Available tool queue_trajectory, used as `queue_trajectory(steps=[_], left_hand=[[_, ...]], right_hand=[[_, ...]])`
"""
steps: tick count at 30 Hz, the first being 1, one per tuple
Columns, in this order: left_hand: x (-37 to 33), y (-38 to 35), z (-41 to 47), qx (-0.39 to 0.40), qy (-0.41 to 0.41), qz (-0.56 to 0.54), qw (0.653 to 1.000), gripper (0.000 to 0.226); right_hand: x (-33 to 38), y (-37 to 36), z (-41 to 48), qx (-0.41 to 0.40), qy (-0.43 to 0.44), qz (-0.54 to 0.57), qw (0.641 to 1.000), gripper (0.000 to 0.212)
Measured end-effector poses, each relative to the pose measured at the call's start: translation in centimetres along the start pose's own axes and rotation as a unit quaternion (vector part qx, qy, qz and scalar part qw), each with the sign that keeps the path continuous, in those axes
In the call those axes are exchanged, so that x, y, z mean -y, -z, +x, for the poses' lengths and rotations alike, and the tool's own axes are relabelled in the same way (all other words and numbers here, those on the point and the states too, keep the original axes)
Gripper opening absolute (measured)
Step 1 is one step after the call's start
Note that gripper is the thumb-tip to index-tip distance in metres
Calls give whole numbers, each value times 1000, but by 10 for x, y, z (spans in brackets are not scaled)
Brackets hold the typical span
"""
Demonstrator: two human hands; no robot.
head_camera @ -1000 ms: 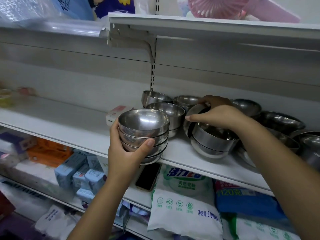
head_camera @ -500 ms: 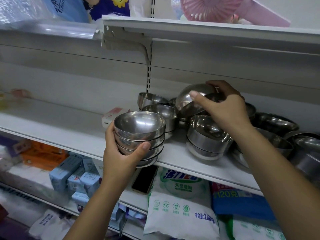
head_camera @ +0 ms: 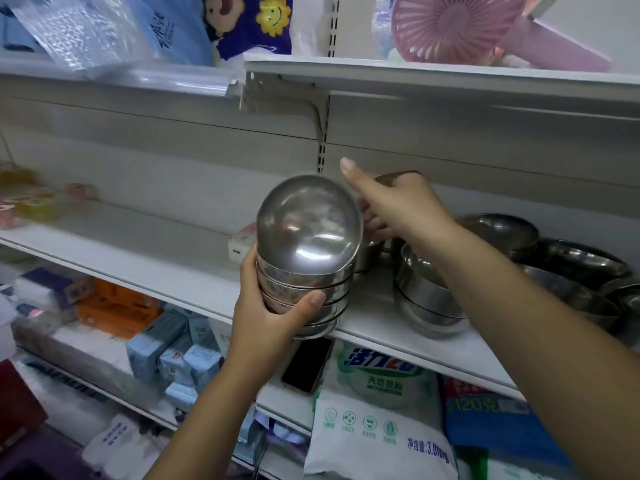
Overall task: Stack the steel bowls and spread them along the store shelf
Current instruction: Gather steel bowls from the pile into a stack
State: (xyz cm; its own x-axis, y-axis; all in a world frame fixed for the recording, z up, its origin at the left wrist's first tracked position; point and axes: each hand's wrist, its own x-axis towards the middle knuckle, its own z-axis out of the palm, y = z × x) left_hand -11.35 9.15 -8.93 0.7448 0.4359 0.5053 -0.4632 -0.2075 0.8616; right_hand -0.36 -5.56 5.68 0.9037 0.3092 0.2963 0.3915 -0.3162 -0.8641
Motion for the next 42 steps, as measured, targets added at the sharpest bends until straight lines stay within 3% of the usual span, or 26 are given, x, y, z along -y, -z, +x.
queue_trajectory(steps=[7,10,13,15,19,23,27,32,36,42], left_hand=[[2,2,3,6,3,8,1000,99],[3,4,4,18,6,5,1000,103],[1,7,5,26,11,7,1000,115],[-1,9,6,25,10,12,1000,119],[1,7,8,9,8,7,1000,108],[0,6,9,5,8,6,1000,105],[0,7,10,9,9,6,1000,101],[3,13,14,29,8,22,999,113],[-6,20,24,31,-8,37,999,116],[-15,23,37,68,-17,39,997,103]], right_hand=[[-21,-16,8,9,48,-130,990,61],[-25,-18,2,28,51,-93,994,62],[-27,-21,-11,66,27,-12,997,44],[-30,-25,-20,87,27,20,996,45],[-39,-39,-29,37,52,39,997,44],[-41,-48,-31,-1,67,50,997,28],[-40,-52,-35,-11,67,65,996,33],[-50,-52,-55,-49,69,146,986,18],[-75,-55,-89,-88,83,172,978,52],[-106,-65,-113,33,53,97,993,99]])
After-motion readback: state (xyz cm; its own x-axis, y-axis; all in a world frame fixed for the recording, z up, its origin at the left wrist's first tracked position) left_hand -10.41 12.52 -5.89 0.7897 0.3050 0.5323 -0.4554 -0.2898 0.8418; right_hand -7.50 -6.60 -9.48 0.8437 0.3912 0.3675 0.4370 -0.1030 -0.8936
